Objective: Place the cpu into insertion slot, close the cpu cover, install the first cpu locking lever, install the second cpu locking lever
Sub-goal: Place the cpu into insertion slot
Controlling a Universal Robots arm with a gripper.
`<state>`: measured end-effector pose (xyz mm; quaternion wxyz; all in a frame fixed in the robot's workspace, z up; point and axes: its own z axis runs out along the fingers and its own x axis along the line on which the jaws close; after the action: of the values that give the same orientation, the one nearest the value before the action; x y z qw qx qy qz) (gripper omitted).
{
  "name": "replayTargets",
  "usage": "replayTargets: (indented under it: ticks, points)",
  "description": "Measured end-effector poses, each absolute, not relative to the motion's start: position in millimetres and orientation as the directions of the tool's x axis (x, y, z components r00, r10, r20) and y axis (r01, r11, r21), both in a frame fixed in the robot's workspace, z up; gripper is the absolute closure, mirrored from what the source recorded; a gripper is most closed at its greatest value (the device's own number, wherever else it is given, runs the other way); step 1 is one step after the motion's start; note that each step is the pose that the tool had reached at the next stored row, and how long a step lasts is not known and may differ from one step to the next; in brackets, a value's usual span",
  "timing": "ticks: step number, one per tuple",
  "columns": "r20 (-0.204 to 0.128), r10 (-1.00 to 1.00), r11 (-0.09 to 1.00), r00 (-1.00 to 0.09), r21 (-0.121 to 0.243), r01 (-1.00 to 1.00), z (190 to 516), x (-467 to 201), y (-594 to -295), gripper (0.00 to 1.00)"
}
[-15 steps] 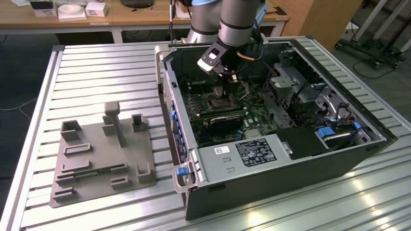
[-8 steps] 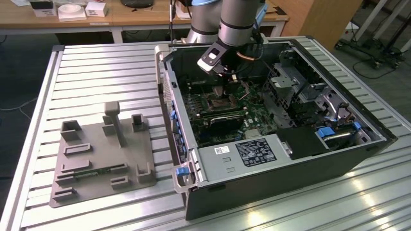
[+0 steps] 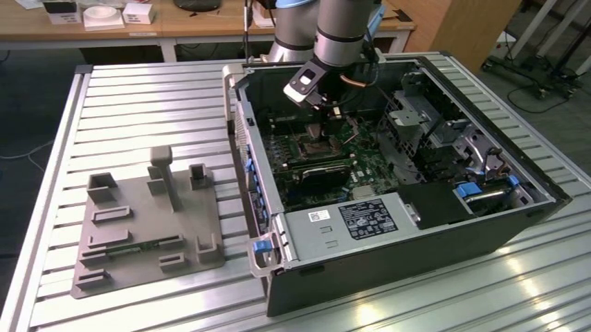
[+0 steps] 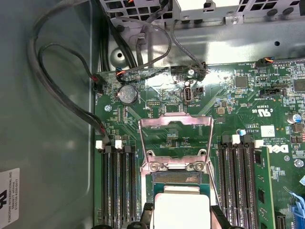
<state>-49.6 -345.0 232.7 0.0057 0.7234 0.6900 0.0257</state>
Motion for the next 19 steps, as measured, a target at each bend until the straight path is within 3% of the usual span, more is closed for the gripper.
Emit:
replayTargets:
  ticks: [19]
  points:
    - [0.029, 0.998, -0.060, 0.059, 0.044, 0.997, 232.6, -49.6, -345.0, 0.46]
